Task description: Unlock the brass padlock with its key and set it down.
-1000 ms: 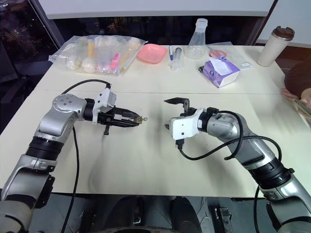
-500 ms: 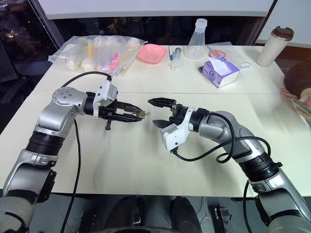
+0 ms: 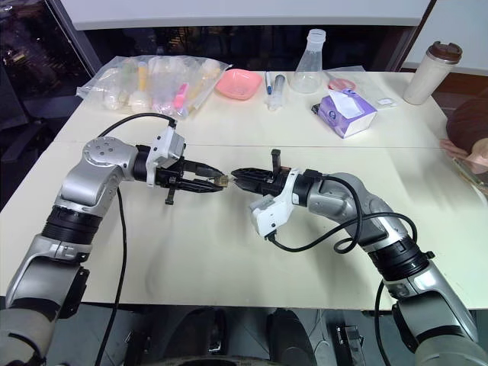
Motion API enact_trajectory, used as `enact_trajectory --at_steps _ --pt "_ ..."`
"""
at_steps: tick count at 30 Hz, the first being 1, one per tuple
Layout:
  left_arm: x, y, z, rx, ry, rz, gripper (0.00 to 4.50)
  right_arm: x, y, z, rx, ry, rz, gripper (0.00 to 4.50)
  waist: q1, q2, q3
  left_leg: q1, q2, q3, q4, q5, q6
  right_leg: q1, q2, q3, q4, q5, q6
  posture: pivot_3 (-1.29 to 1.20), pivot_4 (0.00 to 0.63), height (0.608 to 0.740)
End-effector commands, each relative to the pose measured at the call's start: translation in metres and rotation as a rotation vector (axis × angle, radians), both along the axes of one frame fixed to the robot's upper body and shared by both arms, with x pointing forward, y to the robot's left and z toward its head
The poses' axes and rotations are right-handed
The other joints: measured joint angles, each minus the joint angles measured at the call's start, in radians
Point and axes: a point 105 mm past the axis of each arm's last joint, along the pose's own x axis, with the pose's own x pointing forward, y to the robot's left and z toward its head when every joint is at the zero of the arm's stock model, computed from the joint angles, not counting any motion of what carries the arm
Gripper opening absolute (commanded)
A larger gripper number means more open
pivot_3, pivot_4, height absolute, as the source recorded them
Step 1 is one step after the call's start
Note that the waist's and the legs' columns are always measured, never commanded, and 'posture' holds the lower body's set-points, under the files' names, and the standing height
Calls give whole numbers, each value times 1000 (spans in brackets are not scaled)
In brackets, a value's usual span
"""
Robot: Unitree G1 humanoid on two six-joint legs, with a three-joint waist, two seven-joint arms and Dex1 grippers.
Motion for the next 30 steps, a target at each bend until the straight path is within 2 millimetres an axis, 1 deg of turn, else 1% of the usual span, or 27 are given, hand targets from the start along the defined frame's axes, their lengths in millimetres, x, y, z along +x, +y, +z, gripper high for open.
enact_trajectory --at_steps 1,3,13,18,23,30 --pt "1 -1 13 -22 -55 -12 730 -4 3 12 18 -38 26 515 0 0 0 0 0 0 0 0 0 0 0 0 0 0 0 0 150 740" --pt "1 -1 13 -21 -56 -12 730 -4 3 12 16 -33 28 36 0 0 0 0 0 0 0 0 0 0 0 0 0 0 0 0 150 740" --pt "-1 -4 12 -21 -79 -28 730 -7 7 7 3 -3 44 36 0 0 0 0 0 0 0 0 0 0 0 0 0 0 0 0 150 740" --pt "-4 -7 10 4 -153 -58 730 -11 10 1 -12 96 54 36 0 0 0 0 0 0 0 0 0 0 0 0 0 0 0 0 150 740" --pt "-6 -10 7 28 -225 -82 730 -15 12 1 -17 221 61 36 0 0 0 0 0 0 0 0 0 0 0 0 0 0 0 0 150 740" --pt "-4 -10 6 44 -278 -79 730 -17 7 0 -41 321 53 36 0 0 0 0 0 0 0 -1 1 0 0 0 0 0 0 0 150 740"
